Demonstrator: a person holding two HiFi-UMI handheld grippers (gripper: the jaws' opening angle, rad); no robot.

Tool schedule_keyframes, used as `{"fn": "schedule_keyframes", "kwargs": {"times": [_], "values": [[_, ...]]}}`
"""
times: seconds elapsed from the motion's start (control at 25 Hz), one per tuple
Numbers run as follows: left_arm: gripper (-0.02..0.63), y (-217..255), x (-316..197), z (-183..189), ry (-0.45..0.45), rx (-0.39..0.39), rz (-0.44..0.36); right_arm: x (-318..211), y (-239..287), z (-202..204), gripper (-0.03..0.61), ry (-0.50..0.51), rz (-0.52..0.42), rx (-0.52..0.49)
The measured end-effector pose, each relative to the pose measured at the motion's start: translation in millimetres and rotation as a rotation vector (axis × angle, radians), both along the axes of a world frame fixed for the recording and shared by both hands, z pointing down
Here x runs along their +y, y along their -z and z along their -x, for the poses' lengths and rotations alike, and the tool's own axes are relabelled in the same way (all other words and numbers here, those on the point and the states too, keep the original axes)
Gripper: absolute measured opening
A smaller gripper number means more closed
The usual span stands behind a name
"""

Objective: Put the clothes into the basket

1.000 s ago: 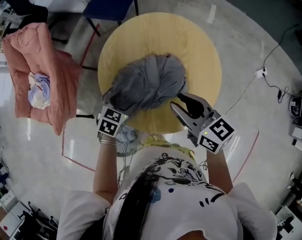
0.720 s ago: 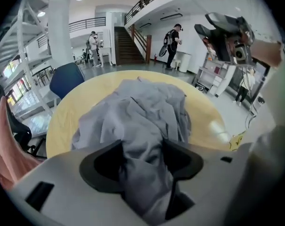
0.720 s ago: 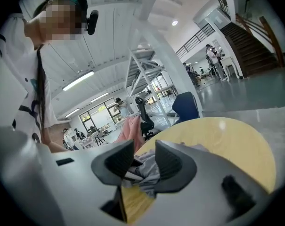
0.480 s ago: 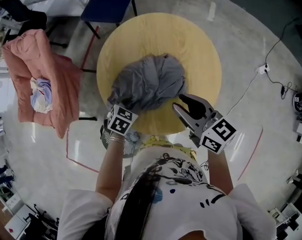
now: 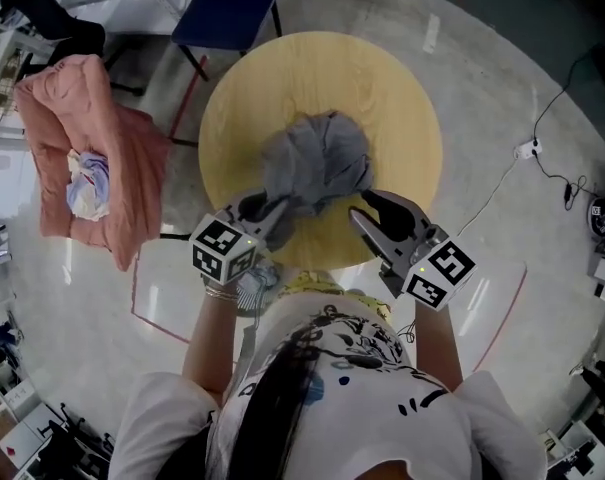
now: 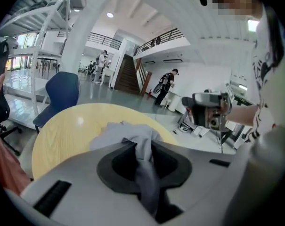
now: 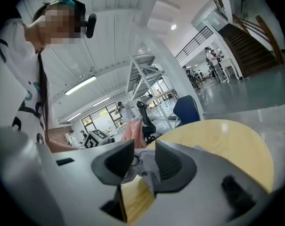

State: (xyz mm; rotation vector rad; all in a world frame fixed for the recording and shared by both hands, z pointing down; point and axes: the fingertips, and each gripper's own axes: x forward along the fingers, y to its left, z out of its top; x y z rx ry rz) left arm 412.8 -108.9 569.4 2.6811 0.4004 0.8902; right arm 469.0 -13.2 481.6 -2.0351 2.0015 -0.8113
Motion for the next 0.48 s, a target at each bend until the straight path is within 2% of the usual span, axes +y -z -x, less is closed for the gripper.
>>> {"fn": "schedule_keyframes", "kwargs": {"times": [0.28,0.48], "values": [[0.069,54,21,-9,0.017,0.100,-0.004,21,14,7,0.125,0.014,-0.021,0.044],[0.069,92,42,-9,0.088,0.178,-0.028,47,21,2,0.125,0.057,-0.021,0.083]]}}
